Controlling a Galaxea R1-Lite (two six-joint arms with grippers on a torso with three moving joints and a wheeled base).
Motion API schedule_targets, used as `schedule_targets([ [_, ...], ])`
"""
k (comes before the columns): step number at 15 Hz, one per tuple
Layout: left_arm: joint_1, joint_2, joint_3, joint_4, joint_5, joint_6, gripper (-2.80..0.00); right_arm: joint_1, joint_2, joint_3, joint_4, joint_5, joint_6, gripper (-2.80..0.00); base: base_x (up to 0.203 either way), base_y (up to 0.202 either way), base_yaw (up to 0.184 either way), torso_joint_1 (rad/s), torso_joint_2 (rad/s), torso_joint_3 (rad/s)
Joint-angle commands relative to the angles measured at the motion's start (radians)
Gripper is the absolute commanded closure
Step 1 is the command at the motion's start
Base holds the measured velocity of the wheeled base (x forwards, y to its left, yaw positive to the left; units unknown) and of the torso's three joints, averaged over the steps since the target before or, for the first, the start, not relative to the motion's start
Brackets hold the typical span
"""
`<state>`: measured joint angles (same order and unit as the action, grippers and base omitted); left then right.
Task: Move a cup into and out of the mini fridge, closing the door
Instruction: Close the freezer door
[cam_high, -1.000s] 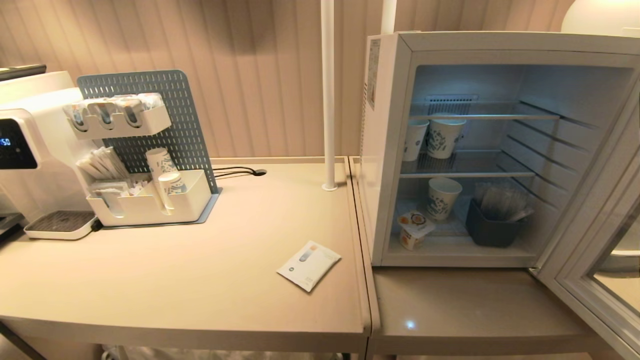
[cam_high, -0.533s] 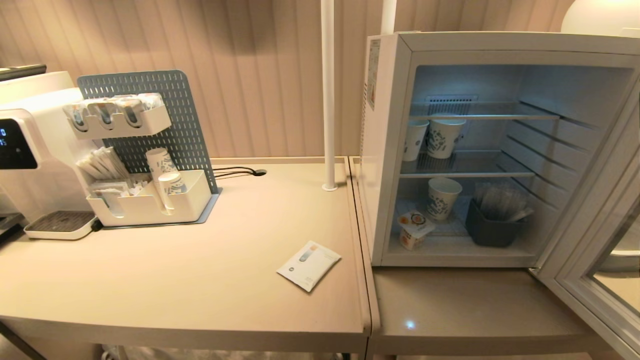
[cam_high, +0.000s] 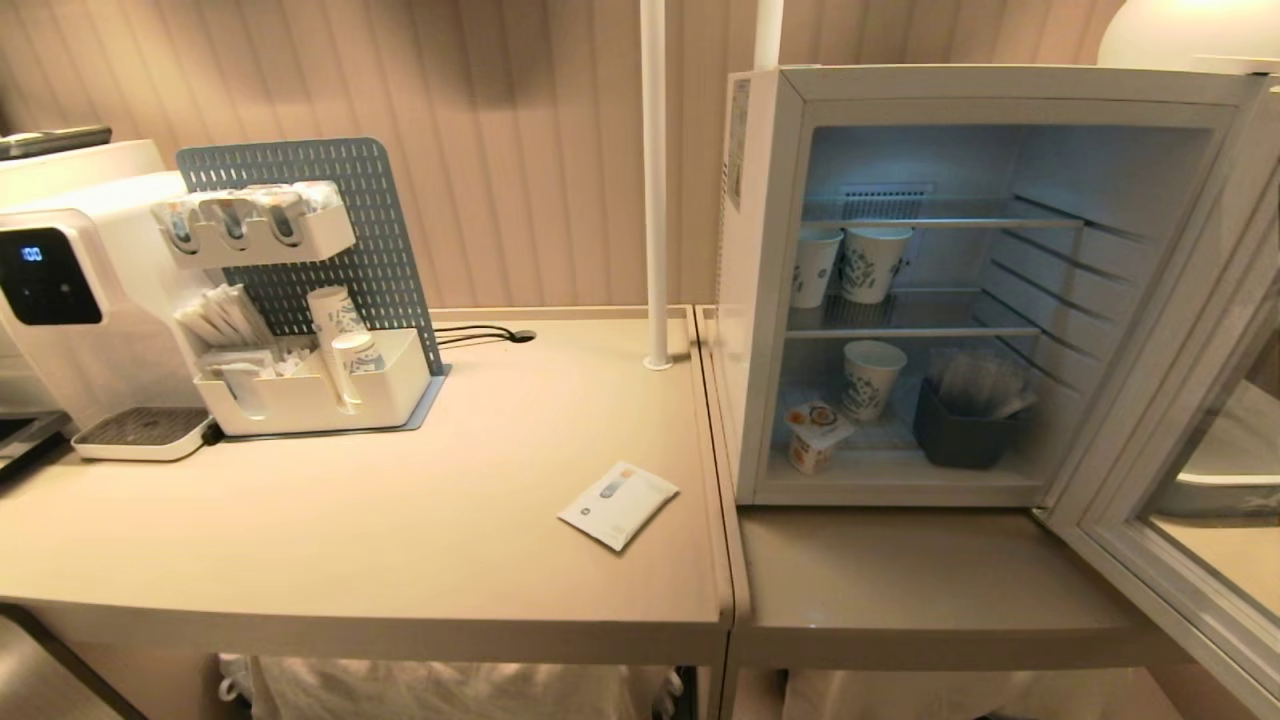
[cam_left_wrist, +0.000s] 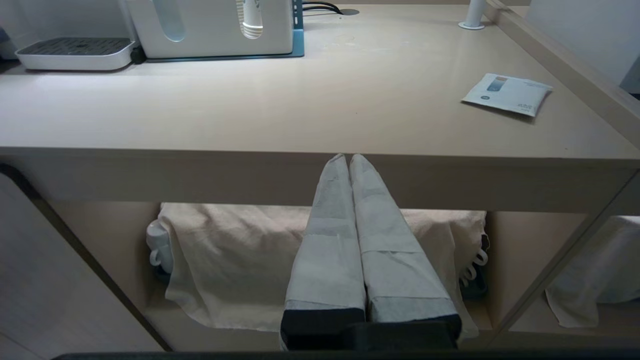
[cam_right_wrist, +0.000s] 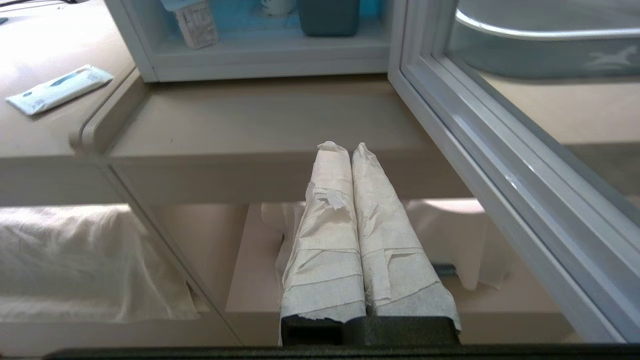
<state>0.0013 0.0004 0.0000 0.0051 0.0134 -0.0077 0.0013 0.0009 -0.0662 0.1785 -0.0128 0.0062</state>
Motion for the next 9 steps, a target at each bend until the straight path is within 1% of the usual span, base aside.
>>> schedule_targets([
  [1,0.000,0.001,0.002,-0.001,0.000,0.000,0.00,0.000,0.001,0.000,0.001,-0.001,0.001,0.00,-0.201,0.000,0.000,0.001,-0.01,0.001],
  [6,0.000,0.001,0.002,-0.001,-0.001,-0.006,0.00,0.000,-0.001,0.007,-0.012,0.000,0.007,0.00,-0.191,0.000,-0.001,0.001,0.00,0.002],
  [7,0.000,0.001,0.002,-0.001,-0.001,-0.006,0.00,0.000,-0.002,0.017,-0.062,0.000,0.008,0.00,-0.169,0.000,0.005,0.001,0.00,-0.004],
  [8,0.000,0.001,0.002,-0.001,-0.001,-0.005,0.00,0.000,-0.002,0.045,-0.137,0.000,0.006,0.00,-0.082,0.000,0.010,0.004,-0.01,-0.004],
  [9,0.000,0.001,0.002,-0.001,-0.001,-0.005,0.00,0.000,-0.002,0.072,-0.199,0.002,-0.001,0.00,0.000,0.000,0.000,0.000,0.00,0.000],
])
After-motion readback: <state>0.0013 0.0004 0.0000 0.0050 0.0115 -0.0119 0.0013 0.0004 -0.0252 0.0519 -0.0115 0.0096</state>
